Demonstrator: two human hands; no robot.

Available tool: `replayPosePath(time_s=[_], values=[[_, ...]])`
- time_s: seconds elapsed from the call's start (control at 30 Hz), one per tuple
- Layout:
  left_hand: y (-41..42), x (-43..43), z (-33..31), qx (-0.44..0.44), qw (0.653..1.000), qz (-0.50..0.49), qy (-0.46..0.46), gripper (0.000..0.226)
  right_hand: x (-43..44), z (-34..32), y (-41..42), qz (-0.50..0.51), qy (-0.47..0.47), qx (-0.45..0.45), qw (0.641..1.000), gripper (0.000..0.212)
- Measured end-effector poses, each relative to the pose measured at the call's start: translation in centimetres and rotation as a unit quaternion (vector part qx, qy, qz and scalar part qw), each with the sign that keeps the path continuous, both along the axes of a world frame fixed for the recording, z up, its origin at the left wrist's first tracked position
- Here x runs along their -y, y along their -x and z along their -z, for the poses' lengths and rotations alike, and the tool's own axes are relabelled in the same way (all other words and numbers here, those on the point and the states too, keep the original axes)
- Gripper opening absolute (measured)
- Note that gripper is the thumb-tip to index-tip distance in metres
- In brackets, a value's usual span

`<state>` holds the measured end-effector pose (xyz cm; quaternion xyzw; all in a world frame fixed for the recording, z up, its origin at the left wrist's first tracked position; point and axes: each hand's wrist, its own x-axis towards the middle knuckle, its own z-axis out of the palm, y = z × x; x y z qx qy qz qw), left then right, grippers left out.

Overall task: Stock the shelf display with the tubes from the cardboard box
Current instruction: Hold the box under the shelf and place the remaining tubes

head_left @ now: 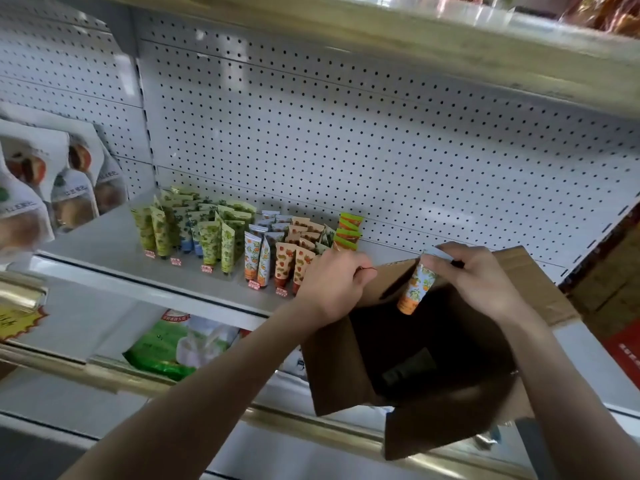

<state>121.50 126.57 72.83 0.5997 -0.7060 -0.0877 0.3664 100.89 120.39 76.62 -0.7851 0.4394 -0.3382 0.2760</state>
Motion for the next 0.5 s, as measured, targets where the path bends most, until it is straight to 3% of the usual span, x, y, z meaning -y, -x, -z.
replayPosePath(time_s=[0.17, 0.27, 0.5], values=[[0.8, 0.7, 0.1, 0.002, 0.999, -0.035, -0.009, 0.024, 1.7, 1.4, -0.3, 0.048, 0.051, -0.069, 0.995, 0.019], [1.1, 1.1, 0.4, 0.018, 0.998, -0.058, -0.011, 0.024, 1.7, 2.2, 0.3, 0.08, 0.077, -0.063, 0.992, 0.005], [2.4, 2.4, 0.7, 0.035, 0.996, -0.082, -0.024, 0.025, 2.6, 2.8, 1.8, 0.089, -0.1, -0.106, 0.985, 0.022]])
